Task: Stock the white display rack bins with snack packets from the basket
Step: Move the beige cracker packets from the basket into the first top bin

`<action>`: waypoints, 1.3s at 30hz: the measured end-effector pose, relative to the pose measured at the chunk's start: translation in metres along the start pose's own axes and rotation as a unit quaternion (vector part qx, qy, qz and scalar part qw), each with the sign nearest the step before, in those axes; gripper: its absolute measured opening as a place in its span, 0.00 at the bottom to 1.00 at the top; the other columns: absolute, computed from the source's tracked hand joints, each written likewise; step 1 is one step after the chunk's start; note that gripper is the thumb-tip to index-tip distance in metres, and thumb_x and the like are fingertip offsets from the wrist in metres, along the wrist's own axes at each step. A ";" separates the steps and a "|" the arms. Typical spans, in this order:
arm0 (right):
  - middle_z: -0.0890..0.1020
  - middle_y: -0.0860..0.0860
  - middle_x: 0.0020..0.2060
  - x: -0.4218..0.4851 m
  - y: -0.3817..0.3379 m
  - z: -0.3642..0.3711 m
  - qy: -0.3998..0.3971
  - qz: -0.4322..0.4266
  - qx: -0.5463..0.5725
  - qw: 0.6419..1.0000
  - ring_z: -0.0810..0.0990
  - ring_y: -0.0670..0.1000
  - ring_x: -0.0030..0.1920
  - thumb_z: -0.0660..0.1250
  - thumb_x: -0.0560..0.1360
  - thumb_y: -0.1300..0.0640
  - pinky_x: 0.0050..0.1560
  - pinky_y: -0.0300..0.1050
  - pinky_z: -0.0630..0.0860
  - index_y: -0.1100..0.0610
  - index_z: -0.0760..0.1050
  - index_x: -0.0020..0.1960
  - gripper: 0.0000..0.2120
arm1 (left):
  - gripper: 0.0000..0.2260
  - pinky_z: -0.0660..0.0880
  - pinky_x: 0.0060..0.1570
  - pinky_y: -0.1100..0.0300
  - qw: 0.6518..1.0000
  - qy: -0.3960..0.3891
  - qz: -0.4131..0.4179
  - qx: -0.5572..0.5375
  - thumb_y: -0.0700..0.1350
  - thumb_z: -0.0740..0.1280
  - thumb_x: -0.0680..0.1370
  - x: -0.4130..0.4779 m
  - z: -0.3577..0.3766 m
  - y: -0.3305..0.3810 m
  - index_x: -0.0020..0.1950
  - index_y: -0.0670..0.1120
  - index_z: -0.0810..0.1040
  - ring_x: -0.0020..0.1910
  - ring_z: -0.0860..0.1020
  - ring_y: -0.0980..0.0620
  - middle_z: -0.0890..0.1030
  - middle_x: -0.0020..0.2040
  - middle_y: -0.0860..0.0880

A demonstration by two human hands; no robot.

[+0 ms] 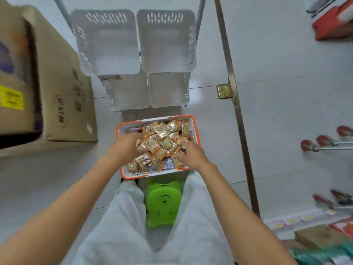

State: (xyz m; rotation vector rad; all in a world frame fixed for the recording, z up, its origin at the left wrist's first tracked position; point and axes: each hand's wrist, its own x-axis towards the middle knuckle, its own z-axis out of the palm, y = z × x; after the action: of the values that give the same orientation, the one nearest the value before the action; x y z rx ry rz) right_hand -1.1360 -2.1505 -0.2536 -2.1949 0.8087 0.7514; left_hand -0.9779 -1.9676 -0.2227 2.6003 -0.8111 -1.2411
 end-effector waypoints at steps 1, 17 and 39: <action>0.76 0.53 0.66 0.015 0.009 0.005 -0.007 -0.009 -0.004 1.000 0.72 0.57 0.68 0.70 0.74 0.47 0.65 0.53 0.68 0.51 0.72 0.71 0.26 | 0.25 0.71 0.59 0.52 1.000 0.006 -0.014 -0.015 0.52 0.71 0.77 0.011 0.012 -0.002 0.71 0.44 0.72 0.64 0.76 0.43 0.76 0.68 0.44; 0.69 0.55 0.72 0.260 0.089 0.124 0.036 -0.097 -0.062 0.993 0.66 0.57 0.72 0.70 0.76 0.50 0.71 0.55 0.65 0.53 0.65 0.75 0.30 | 0.23 0.76 0.56 0.52 0.995 0.093 -0.019 -0.022 0.56 0.71 0.76 0.209 0.162 -0.100 0.68 0.49 0.74 0.61 0.77 0.46 0.78 0.66 0.47; 0.81 0.51 0.48 0.296 0.065 0.134 0.076 -0.262 0.353 0.895 0.82 0.48 0.47 0.74 0.74 0.60 0.44 0.37 0.79 0.62 0.75 0.62 0.19 | 0.25 0.80 0.52 0.56 0.873 0.169 0.119 -0.441 0.52 0.78 0.71 0.263 0.223 -0.087 0.63 0.44 0.76 0.53 0.81 0.52 0.83 0.55 0.47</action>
State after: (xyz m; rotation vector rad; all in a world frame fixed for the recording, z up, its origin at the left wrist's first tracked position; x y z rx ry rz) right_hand -1.0300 -2.1855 -0.5655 -1.6767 0.4179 -0.0069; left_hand -0.9766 -2.0124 -0.5760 1.8103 -0.3418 -0.7717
